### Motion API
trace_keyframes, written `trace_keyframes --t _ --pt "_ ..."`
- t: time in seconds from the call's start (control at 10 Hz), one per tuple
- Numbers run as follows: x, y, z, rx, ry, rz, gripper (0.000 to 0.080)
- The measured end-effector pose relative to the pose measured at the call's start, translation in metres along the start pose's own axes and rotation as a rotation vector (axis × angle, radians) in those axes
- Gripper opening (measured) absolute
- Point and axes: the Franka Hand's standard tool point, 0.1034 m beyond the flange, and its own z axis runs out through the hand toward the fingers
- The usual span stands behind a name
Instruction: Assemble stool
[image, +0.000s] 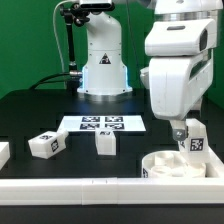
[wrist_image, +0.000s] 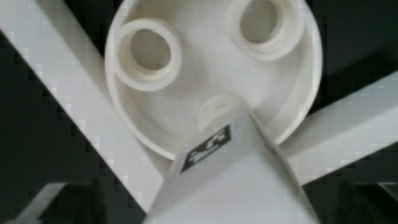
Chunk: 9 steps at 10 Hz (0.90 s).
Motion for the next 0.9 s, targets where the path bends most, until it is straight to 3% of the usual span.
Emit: trace_keyframes --t 0.5,0.9 --pt "-0.005 0.0044 0.0007 -0.019 -0.052 -0.475 0.0649" --pt "0.0048 -0.0017 0.0019 -0.022 -0.073 -0.582 0.0649"
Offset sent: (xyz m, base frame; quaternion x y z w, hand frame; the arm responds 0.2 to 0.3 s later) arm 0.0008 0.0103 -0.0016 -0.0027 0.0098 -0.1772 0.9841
